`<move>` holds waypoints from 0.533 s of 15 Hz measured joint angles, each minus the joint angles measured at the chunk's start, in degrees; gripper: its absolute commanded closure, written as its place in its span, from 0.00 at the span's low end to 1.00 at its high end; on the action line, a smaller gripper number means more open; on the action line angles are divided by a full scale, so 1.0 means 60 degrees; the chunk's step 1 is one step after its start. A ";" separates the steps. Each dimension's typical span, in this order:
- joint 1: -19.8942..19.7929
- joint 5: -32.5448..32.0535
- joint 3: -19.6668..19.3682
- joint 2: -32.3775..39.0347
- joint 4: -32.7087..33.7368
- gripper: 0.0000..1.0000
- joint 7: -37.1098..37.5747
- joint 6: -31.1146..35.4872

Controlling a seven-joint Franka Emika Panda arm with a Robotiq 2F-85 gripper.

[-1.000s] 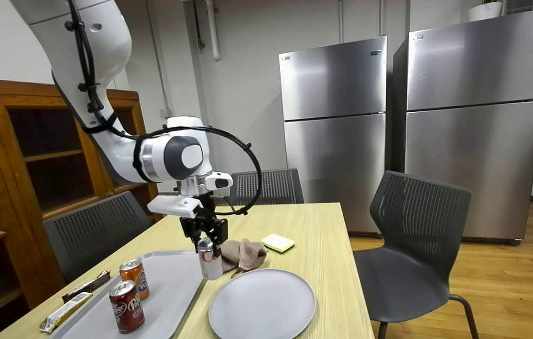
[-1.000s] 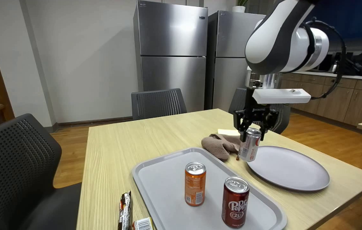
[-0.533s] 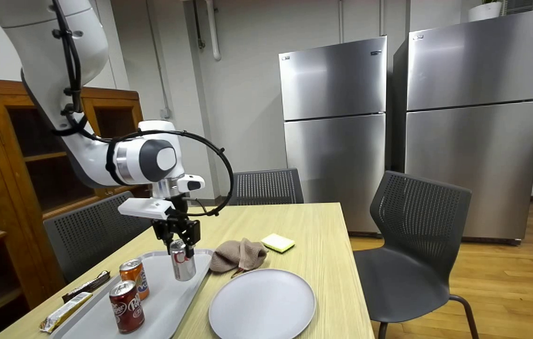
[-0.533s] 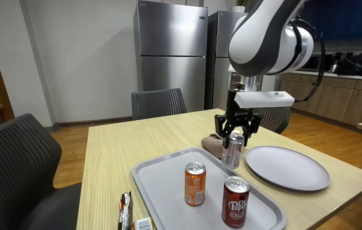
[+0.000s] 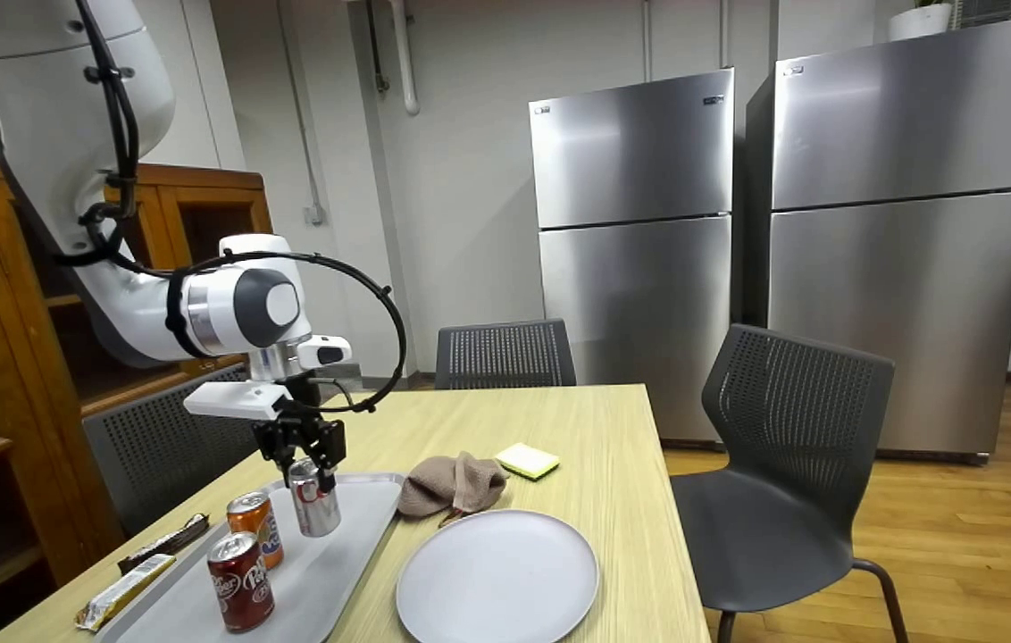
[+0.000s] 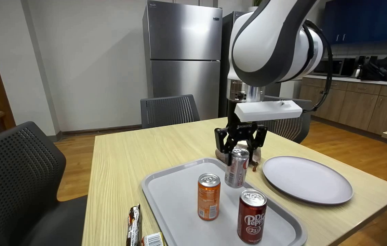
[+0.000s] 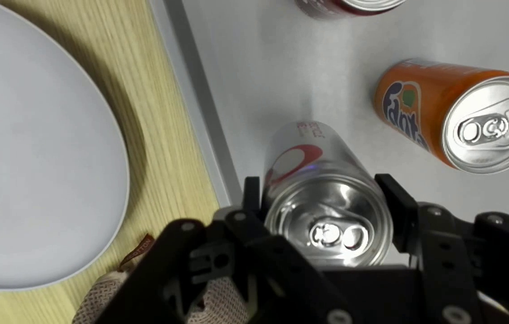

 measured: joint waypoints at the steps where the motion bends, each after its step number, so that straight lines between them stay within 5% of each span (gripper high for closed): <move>1: 0.0061 -0.0215 -0.0006 0.0037 0.0011 0.61 0.0252 0.0001; 8: 0.0301 -0.0930 -0.0094 0.0636 0.0265 0.61 0.1340 0.0038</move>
